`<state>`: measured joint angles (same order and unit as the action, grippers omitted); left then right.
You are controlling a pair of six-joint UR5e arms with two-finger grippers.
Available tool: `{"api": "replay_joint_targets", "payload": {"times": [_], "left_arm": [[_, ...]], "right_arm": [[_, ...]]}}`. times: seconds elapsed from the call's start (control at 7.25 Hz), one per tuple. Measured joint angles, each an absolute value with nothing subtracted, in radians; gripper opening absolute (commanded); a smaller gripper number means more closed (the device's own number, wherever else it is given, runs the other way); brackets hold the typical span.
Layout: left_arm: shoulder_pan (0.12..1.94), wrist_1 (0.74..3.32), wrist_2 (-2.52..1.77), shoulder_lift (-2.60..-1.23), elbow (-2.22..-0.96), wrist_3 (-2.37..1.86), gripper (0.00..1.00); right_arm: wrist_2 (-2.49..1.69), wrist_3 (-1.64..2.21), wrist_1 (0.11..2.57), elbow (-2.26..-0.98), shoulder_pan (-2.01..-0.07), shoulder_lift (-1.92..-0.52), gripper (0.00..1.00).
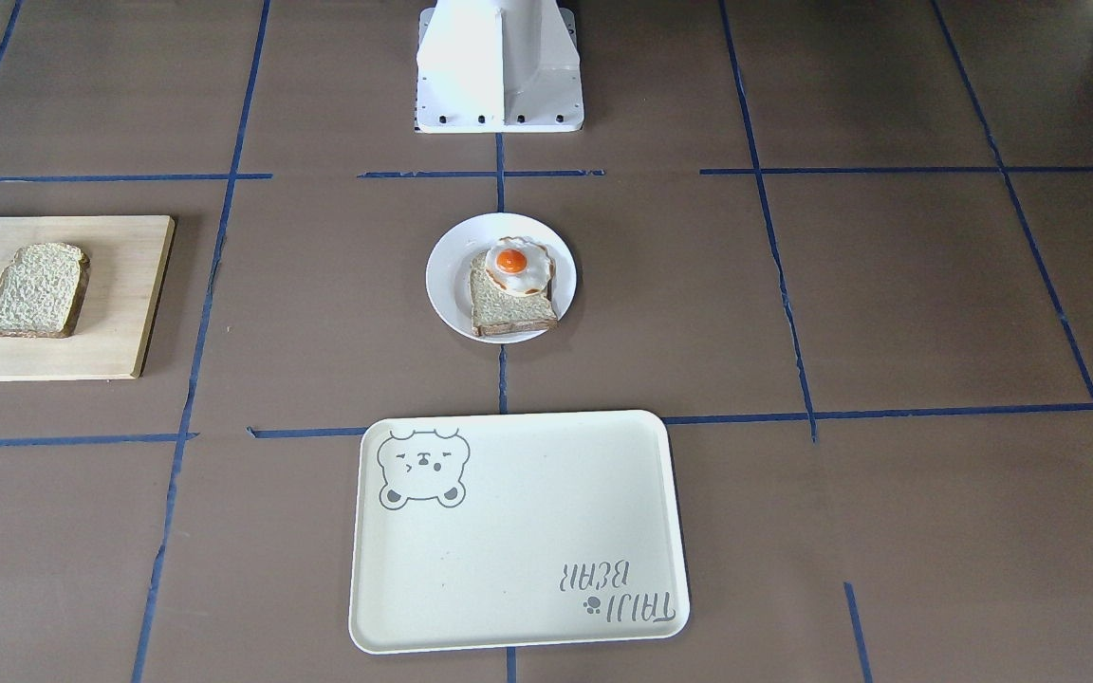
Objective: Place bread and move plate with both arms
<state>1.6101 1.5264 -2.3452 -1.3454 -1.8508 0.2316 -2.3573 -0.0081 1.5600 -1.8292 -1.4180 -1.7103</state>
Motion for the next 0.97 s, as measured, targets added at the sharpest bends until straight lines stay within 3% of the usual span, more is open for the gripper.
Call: {"api": "replay_joint_targets", "payload": {"times": [0.69, 0.97], "left_arm": [[1.608, 1.528, -2.345, -1.345, -1.854, 0.232, 1.0], [1.608, 1.528, -2.345, -1.345, -1.856, 0.232, 1.0]], "right_arm": [[-2.339, 0.729, 0.813, -1.713, -1.154, -1.805, 0.9], [-2.275, 0.888, 0.667, -1.669, -1.055, -1.809, 0.85]]}}
